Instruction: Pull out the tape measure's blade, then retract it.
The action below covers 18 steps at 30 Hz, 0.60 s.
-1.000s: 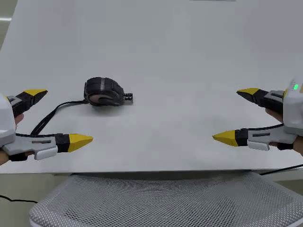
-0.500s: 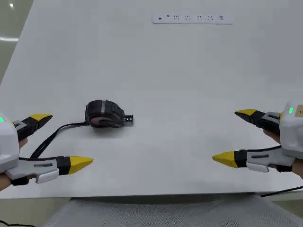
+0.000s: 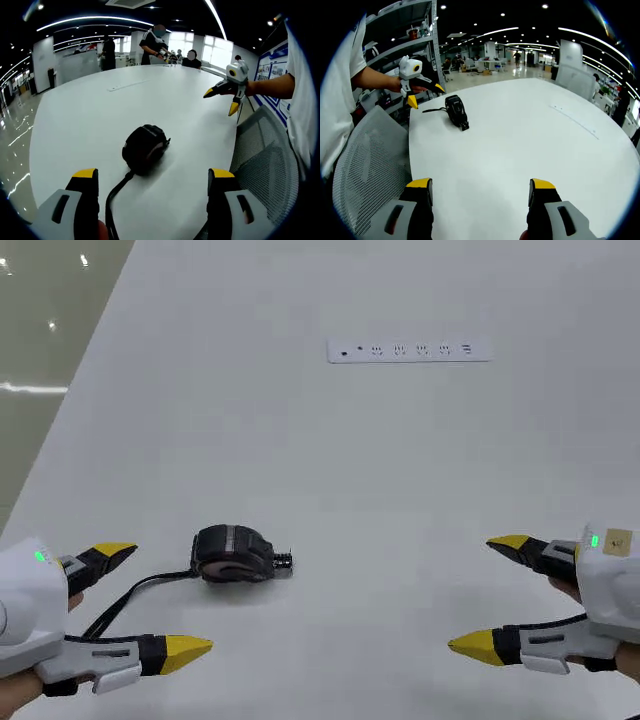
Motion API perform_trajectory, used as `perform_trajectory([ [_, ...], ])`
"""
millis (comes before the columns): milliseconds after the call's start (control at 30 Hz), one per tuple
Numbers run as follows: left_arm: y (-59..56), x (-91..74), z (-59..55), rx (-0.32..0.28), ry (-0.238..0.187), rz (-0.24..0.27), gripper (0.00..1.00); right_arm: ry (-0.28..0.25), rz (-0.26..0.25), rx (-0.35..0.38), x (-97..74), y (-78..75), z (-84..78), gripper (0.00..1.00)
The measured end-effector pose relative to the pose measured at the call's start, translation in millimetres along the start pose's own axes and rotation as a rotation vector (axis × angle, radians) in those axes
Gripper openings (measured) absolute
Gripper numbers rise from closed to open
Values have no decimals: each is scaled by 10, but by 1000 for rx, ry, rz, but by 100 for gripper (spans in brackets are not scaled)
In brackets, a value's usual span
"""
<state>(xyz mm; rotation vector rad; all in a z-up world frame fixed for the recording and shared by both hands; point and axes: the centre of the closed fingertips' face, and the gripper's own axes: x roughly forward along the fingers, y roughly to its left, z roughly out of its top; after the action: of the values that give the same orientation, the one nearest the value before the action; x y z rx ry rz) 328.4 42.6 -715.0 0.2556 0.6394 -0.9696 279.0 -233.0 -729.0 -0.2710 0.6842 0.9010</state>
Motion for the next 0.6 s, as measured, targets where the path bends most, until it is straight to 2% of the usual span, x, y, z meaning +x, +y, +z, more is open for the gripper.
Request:
perform_trajectory([
  [267,16,152,57,49,18,-40,86,7,33,-23,139,4,22,76],
  [600,34,339,71,113,59,-97,85,15,71,-57,300,-9,82,75],
])
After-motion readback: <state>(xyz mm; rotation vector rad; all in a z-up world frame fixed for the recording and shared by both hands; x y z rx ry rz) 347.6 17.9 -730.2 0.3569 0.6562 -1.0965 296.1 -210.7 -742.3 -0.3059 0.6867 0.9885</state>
